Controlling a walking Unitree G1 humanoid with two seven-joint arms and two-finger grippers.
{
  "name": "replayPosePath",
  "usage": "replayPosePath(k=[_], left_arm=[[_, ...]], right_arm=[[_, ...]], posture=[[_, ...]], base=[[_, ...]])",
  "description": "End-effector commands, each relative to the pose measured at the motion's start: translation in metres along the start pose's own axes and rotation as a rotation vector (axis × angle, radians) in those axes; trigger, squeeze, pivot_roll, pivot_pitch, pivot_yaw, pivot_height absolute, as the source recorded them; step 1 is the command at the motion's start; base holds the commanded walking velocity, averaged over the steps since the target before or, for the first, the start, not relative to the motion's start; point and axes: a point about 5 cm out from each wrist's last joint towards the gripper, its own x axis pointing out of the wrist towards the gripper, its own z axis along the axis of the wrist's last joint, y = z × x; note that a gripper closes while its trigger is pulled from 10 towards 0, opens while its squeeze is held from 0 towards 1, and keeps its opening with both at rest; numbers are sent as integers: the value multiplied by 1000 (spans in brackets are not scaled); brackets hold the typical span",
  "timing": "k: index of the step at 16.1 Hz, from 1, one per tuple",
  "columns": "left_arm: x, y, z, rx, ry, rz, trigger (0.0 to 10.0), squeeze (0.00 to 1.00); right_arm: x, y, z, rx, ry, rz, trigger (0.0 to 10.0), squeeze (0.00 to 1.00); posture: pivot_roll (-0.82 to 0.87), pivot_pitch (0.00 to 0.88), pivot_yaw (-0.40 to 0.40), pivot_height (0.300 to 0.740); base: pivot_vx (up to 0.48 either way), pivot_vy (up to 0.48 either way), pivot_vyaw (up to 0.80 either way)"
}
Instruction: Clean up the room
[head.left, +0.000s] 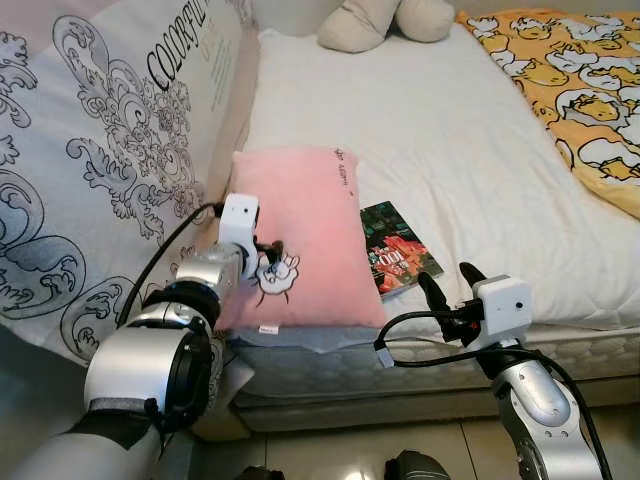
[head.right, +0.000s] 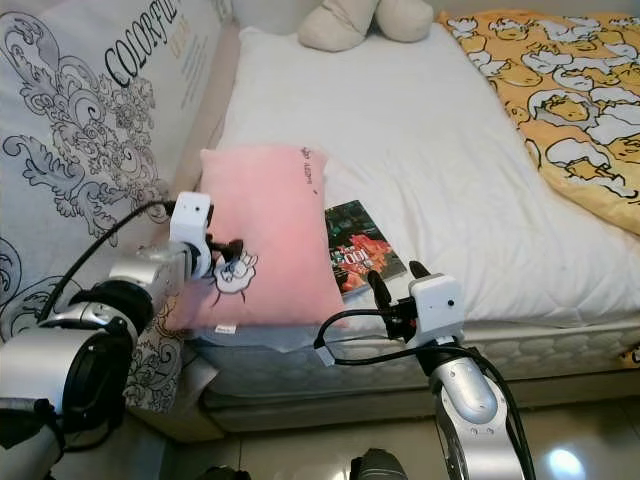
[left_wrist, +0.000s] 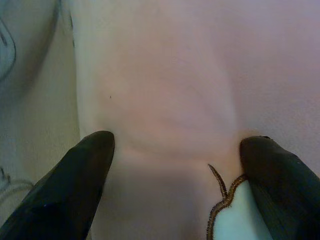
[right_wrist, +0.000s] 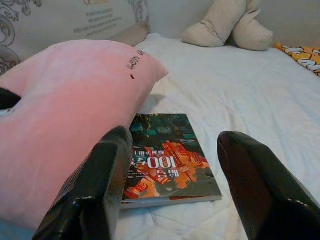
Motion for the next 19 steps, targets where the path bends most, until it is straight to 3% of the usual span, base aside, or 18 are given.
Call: replayPosePath(k=[1, 2, 12, 19], left_arm=[[1, 1, -22, -43, 82, -3, 10000, 0], [1, 1, -24, -62, 78, -10, 0, 0], [1, -3, -15, -52, 41, -30, 0, 0], [1, -3, -5, -101, -6, -36, 0, 0]], right_arm=[[-1, 4, 3, 20, -3, 15, 10000, 0], [0, 7, 3, 24, -2, 22, 10000, 0], [7, 16, 4, 40, 14, 68, 10000, 0], [13, 18, 3, 42, 25, 104, 10000, 0]], posture=[[-311, 19, 100, 704], [-310, 16, 102, 704], [-296, 3, 101, 704], [-282, 0, 93, 704]], base=[[0, 0, 0], [0, 0, 0], [0, 0, 0], [0, 0, 0]])
